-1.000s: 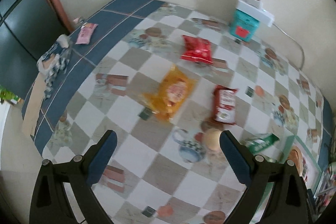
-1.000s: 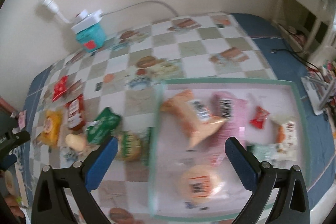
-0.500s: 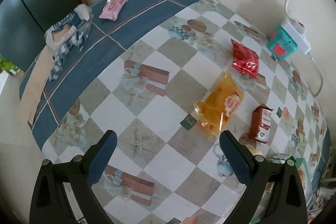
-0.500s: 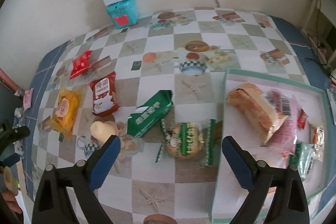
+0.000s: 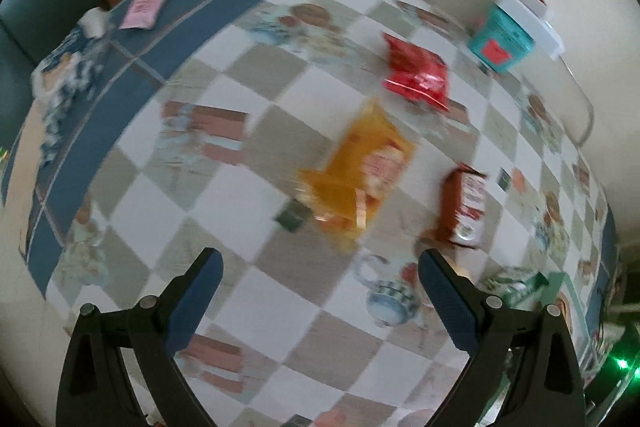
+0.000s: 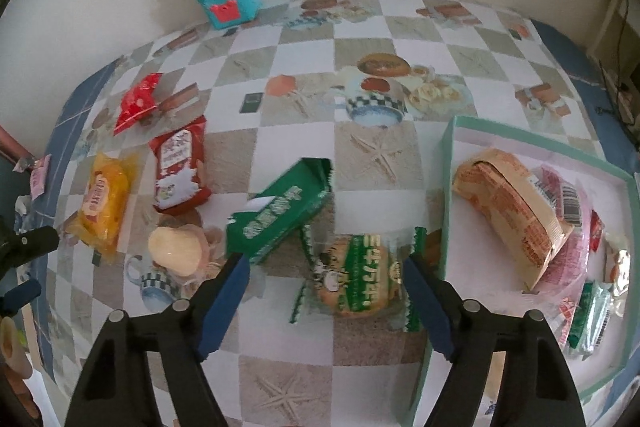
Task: Organize snacks
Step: 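Reach the left tool to the round cream cake while the right tool reaches the green wrapped bun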
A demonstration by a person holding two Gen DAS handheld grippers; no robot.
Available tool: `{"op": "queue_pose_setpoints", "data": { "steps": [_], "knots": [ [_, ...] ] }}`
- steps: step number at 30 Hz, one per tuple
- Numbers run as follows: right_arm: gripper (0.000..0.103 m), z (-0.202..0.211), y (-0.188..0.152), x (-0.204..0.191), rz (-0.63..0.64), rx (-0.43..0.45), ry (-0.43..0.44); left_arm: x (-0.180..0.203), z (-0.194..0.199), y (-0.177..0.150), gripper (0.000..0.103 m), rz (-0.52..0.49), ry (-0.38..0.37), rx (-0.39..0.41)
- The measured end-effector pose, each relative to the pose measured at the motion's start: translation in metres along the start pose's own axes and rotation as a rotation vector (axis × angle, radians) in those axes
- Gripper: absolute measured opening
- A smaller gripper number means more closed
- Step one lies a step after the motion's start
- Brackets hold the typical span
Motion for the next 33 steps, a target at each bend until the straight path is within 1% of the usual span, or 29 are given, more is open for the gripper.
{"op": "queue_pose_setpoints", "data": {
  "steps": [2, 6, 8, 14, 19, 20, 21, 22, 24, 27, 28, 29, 30, 31, 33],
  "knots": [
    [0.077, -0.002, 0.0, 0.004, -0.006, -0.006, -0.004, 0.012, -0.003, -0.003, 0.098, -0.027, -0.012, -0.007],
    [0.076, -0.006, -0.002, 0.012, -0.022, -0.023, -0.013, 0.032, -0.009, -0.012, 0.098, -0.082, -0.03, -0.028],
    [0.073, -0.009, -0.003, 0.015, -0.034, -0.032, -0.003, 0.039, -0.013, -0.015, 0.098, -0.105, -0.035, -0.037],
    [0.072, -0.012, -0.005, 0.013, -0.017, -0.042, -0.002, 0.053, -0.024, -0.023, 0.098, -0.147, -0.046, -0.064],
    [0.073, -0.012, -0.007, 0.012, -0.036, -0.047, 0.07, 0.065, -0.031, -0.03, 0.097, -0.182, -0.06, -0.077],
    [0.073, -0.012, -0.007, 0.012, -0.037, -0.048, 0.069, 0.067, -0.032, -0.031, 0.097, -0.19, -0.061, -0.074],
    [0.072, -0.013, -0.008, 0.012, -0.032, -0.051, 0.061, 0.07, -0.034, -0.033, 0.094, -0.201, -0.06, -0.071],
    [0.071, -0.014, -0.008, 0.01, -0.029, -0.055, 0.059, 0.074, -0.035, -0.035, 0.088, -0.214, -0.057, -0.071],
    [0.071, -0.018, -0.01, 0.008, -0.019, -0.072, 0.054, 0.079, -0.038, -0.038, 0.081, -0.229, -0.054, -0.077],
    [0.071, -0.021, -0.011, 0.003, 0.001, -0.079, 0.038, 0.085, -0.045, -0.041, 0.08, -0.238, -0.05, -0.081],
    [0.071, -0.022, -0.011, 0.003, 0.003, -0.078, 0.036, 0.087, -0.046, -0.043, 0.077, -0.246, -0.044, -0.079],
    [0.071, -0.023, -0.011, 0.002, 0.004, -0.079, 0.033, 0.089, -0.048, -0.043, 0.072, -0.251, -0.04, -0.078],
    [0.071, -0.023, -0.011, 0.002, 0.007, -0.079, 0.03, 0.091, -0.05, -0.043, 0.06, -0.257, -0.034, -0.08],
    [0.071, -0.024, -0.01, 0.001, 0.009, -0.079, 0.029, 0.092, -0.052, -0.044, 0.054, -0.261, -0.031, -0.085],
    [0.071, -0.025, -0.01, -0.001, 0.015, -0.077, 0.023, 0.094, -0.055, -0.045, 0.053, -0.265, -0.034, -0.093]
  ]
}}
Point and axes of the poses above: each gripper's, at about its wrist camera, not at the fingertips, and z roughly against the way its jaws point, x to its right, y to its top, the point moved 3 cm from there along -z, roughly the way its jaws point, and after that the axes turned 11 degrees about z, right-handed, at the moved point
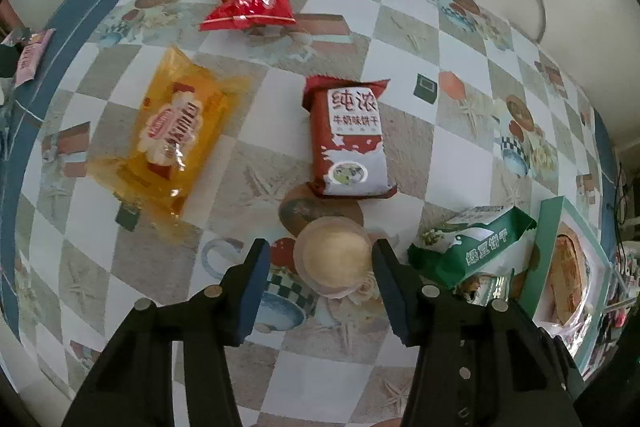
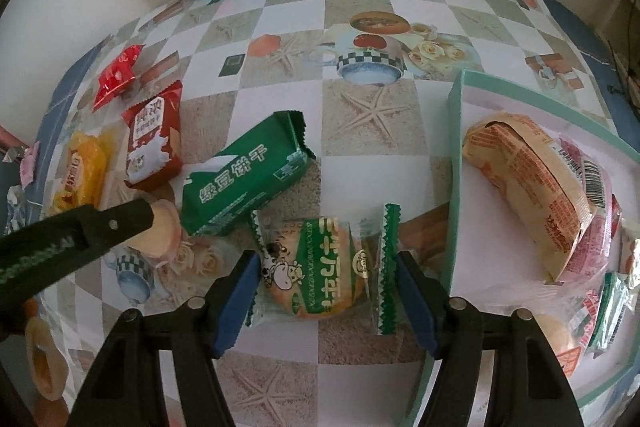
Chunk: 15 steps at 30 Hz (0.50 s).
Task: Organize snacks
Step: 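Reach the left tool to the round cream cake while the right tool reaches the green wrapped bun, then close the left tool on the round cake while the right tool grasps the green wrapped bun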
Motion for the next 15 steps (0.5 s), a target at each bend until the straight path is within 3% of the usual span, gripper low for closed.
{"op": "queue_pose_setpoints", "data": {
  "steps": [3, 7, 15],
  "knots": [
    [0.065, 0.002, 0.002, -0.003, 0.007, 0.014, 0.0, 0.004, -0.003, 0.0, 0.033, 0.0, -0.015, -0.008],
    [0.057, 0.004, 0.003, -0.006, 0.023, 0.019, -0.001, 0.008, -0.004, 0.0, 0.033, -0.004, -0.003, 0.001],
    [0.055, 0.007, 0.005, -0.004, 0.01, 0.025, 0.033, -0.007, 0.012, -0.003, 0.032, 0.014, -0.008, 0.016]
  ]
}}
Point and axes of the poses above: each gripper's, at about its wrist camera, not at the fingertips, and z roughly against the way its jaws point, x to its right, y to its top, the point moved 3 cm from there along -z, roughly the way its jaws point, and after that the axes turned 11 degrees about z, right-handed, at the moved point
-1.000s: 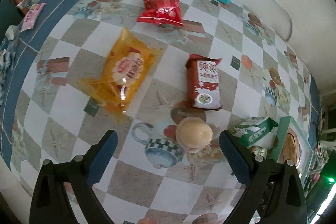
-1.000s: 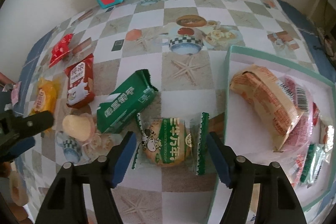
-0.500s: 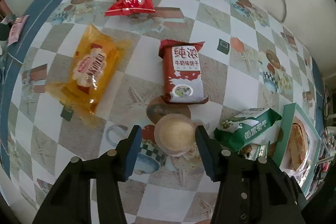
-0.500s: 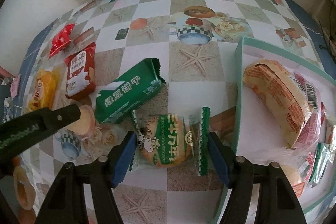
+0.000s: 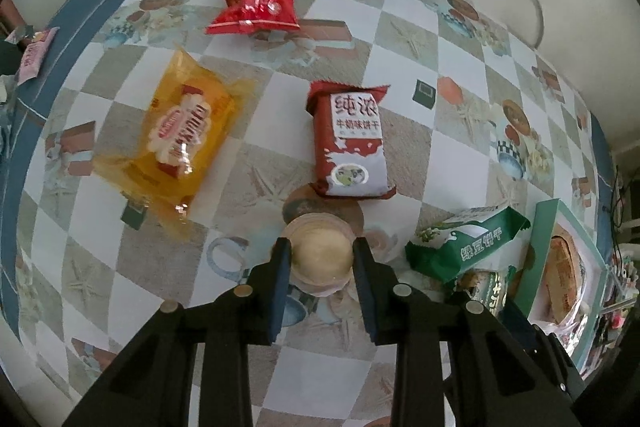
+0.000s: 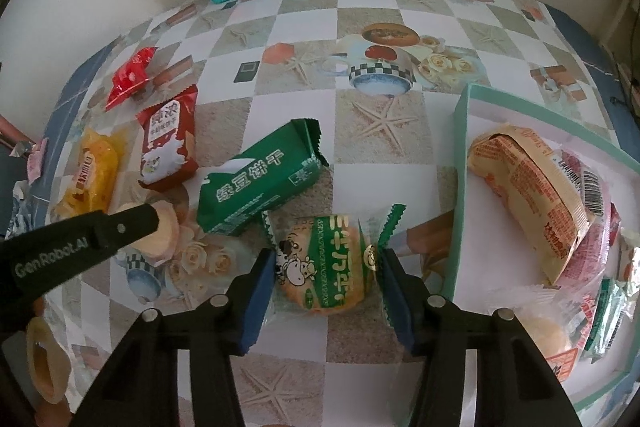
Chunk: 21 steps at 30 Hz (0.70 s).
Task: Organize snacks
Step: 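Close the left tool on the round cake while the right tool grasps the green wrapped bun, then carry the round cake with the left tool while the right tool carries the green bun over the tray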
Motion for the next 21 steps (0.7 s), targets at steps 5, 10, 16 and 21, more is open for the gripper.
{"op": "queue_pose_setpoints", "data": {
  "steps": [5, 10, 16, 21],
  "knots": [
    [0.055, 0.01, 0.002, 0.0, -0.001, 0.022, 0.016, -0.006, 0.013, 0.003, 0.032, 0.009, -0.005, 0.02],
    [0.055, 0.025, 0.002, 0.002, -0.027, 0.04, 0.046, -0.011, 0.024, 0.006, 0.032, 0.022, -0.011, 0.04],
    [0.055, 0.048, 0.005, 0.001, -0.028, 0.086, 0.051, -0.017, 0.042, 0.006, 0.032, 0.037, -0.029, 0.073],
    [0.055, 0.059, 0.005, 0.004, -0.046, 0.094, 0.047, -0.012, 0.062, 0.005, 0.032, 0.03, -0.031, 0.125]
  ]
}}
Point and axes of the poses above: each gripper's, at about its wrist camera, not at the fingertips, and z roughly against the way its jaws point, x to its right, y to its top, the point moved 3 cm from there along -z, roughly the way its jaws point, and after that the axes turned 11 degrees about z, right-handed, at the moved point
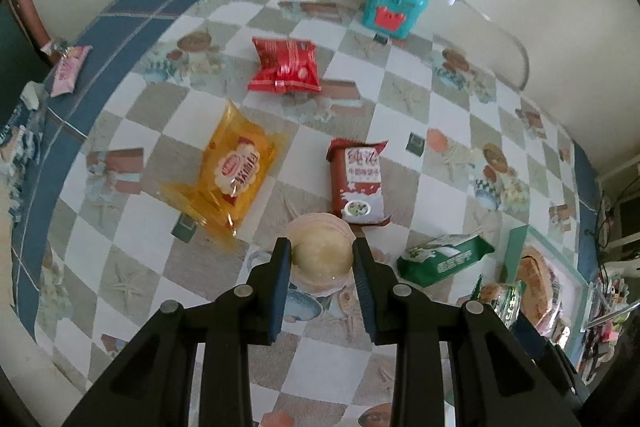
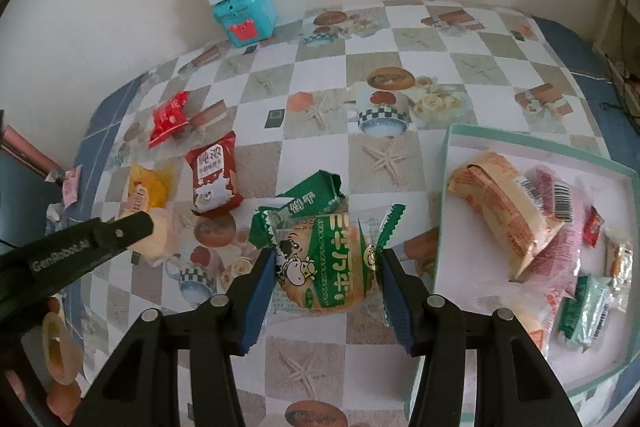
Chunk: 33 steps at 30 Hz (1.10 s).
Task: Organize snacks
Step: 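Carry the round cake with the left tool while the right tool carries the green bun over the tray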
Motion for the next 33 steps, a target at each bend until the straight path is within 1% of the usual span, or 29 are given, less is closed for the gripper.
{"op": "queue_pose_setpoints", "data": {
  "steps": [5, 11, 15, 25, 33],
  "knots": [
    [0.055, 0.017, 0.0, 0.01, -0.025, 0.028, -0.013, 0.006, 0.018, 0.0, 0.032, -0.01, 0.008, 0.054],
    [0.055, 0.037, 0.0, 0.027, -0.056, 0.064, -0.032, 0.017, 0.033, -0.007, 0.032, -0.026, -0.005, 0.081],
    [0.055, 0.047, -0.002, 0.045, -0.085, 0.077, -0.048, 0.033, 0.039, -0.016, 0.032, -0.056, -0.015, 0.09],
    [0.055, 0.072, -0.017, 0.119, -0.215, 0.105, -0.107, 0.104, 0.048, -0.057, 0.032, -0.197, -0.071, 0.079],
    [0.055, 0.089, -0.035, 0.177, -0.333, 0.123, -0.136, 0.16, 0.049, -0.096, 0.032, -0.331, -0.079, 0.075]
  ]
}}
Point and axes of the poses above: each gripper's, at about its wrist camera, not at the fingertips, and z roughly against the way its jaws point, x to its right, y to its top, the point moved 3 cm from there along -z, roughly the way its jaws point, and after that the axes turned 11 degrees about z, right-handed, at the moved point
